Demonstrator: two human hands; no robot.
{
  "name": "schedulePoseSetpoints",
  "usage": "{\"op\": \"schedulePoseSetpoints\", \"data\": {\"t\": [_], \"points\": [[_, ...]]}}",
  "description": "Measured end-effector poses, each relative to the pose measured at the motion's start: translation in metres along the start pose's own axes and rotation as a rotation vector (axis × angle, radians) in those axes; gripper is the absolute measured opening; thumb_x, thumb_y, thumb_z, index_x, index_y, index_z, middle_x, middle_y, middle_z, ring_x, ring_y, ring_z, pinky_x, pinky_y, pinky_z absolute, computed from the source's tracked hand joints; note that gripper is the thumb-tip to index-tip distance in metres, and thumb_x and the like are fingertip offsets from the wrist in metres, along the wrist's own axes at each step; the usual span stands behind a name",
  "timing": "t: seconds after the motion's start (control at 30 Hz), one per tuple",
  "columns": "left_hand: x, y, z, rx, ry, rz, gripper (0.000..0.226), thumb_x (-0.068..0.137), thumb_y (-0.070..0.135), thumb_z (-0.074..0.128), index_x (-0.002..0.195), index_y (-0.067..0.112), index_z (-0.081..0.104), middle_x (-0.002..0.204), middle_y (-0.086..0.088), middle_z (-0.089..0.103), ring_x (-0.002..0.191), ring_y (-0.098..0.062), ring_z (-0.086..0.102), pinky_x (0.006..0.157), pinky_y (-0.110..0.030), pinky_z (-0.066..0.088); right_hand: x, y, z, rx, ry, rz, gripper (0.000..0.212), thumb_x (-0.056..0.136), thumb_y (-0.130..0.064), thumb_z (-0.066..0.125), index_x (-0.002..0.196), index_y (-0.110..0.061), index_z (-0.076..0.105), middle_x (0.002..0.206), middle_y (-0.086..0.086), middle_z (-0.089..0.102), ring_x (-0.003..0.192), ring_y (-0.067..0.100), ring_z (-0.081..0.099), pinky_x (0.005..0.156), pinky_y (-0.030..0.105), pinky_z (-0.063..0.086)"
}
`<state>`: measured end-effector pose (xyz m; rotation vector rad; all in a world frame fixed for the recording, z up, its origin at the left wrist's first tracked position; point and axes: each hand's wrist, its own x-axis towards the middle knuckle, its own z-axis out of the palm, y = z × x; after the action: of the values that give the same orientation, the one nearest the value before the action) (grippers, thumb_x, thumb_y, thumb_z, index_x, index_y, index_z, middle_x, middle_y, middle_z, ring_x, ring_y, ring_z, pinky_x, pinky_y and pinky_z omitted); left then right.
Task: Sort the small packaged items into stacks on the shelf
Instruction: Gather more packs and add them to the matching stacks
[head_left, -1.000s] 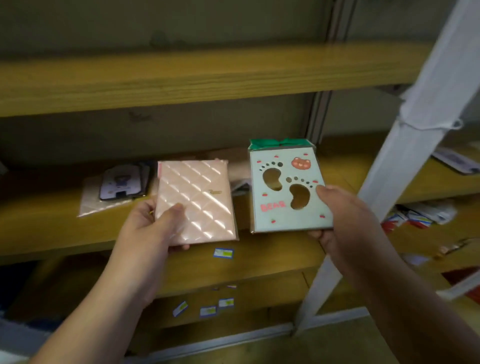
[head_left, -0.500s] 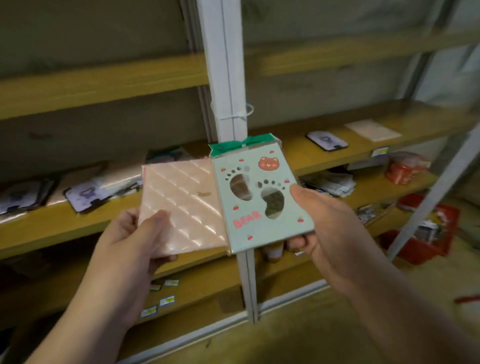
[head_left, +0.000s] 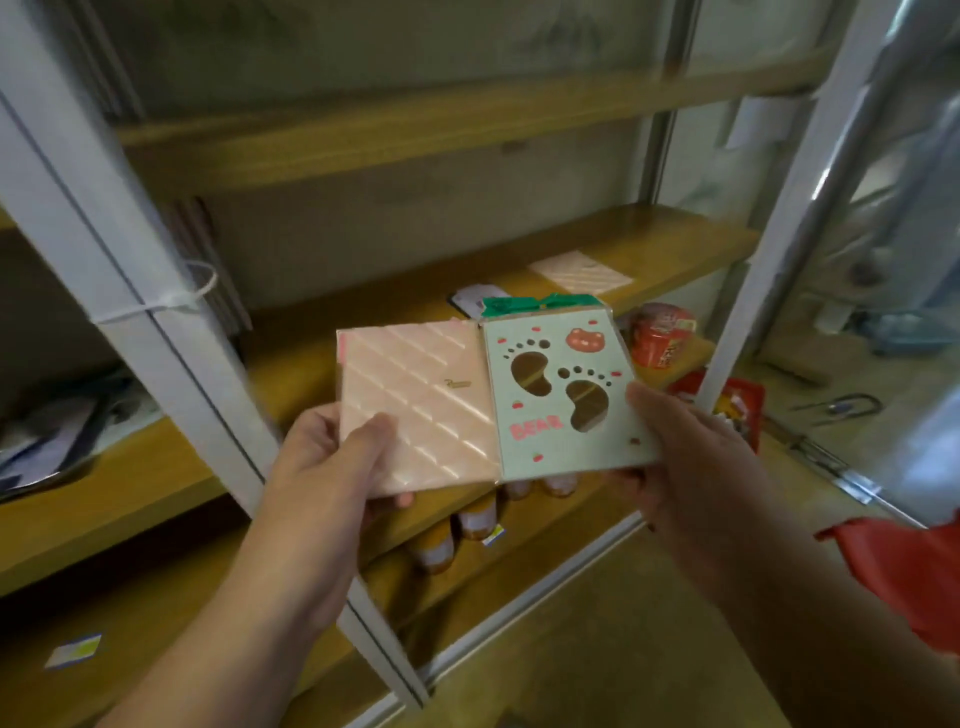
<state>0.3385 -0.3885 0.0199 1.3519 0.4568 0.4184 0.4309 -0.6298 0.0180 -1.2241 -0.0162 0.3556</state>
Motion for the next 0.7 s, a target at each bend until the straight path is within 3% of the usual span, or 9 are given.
{"op": "schedulePoseSetpoints", "data": {"t": [0.17,0.3,0.43,0.6,0.7], "points": [[0.073,-0.01,0.054,-0.014,-0.025,-0.034,0.026,0.09,0.038,0.066,0.114,0.037,0.058,0.093,0.013,0.077,0.085,-0.012,0.075,0.073,-0.041,0.061,0.063,-0.032,-0.022,-0.017,0.002,-0.018,0.022,0.078,-0.043,0.069,0.087,-0.025,0.079,0.104,0.009,0.077,0.095,0.025,0.074,0.071,0.036,0.061],[0.131,-0.017,0.091,-0.049,-0.026,-0.101,0.021,0.09,0.037,0.067,0.11,0.039,0.059,0.091,0.011,0.077,0.085,-0.017,0.076,0.074,-0.045,0.061,0.119,-0.047,-0.037,-0.035,0.073,-0.023,0.024,0.077,-0.043,0.071,0.087,-0.023,0.079,0.096,0.009,0.077,0.072,0.017,0.075,0.055,0.025,0.056],[0.176,-0.024,0.129,-0.077,-0.013,-0.098,0.019,0.094,0.027,0.063,0.111,0.032,0.058,0.088,0.011,0.077,0.08,-0.015,0.076,0.06,-0.031,0.06,0.165,-0.054,-0.061,-0.05,0.13,-0.034,0.022,0.083,-0.045,0.068,0.089,-0.027,0.078,0.101,0.011,0.076,0.085,0.024,0.074,0.066,0.032,0.059],[0.214,-0.037,0.166,-0.08,0.03,-0.087,0.023,0.095,0.022,0.063,0.116,0.029,0.057,0.092,0.012,0.077,0.081,-0.012,0.075,0.055,-0.023,0.056,0.209,-0.066,-0.091,-0.01,0.117,-0.005,0.03,0.079,-0.042,0.07,0.093,-0.016,0.077,0.096,0.015,0.076,0.067,0.017,0.072,0.051,0.023,0.053],[0.234,-0.05,0.189,-0.047,0.045,-0.058,0.022,0.095,0.021,0.062,0.11,0.035,0.056,0.092,0.017,0.076,0.081,-0.009,0.074,0.055,-0.022,0.055,0.24,-0.072,-0.116,-0.033,0.117,0.003,0.038,0.08,-0.041,0.069,0.103,-0.011,0.073,0.098,0.014,0.076,0.076,0.021,0.075,0.055,0.025,0.056]]}}
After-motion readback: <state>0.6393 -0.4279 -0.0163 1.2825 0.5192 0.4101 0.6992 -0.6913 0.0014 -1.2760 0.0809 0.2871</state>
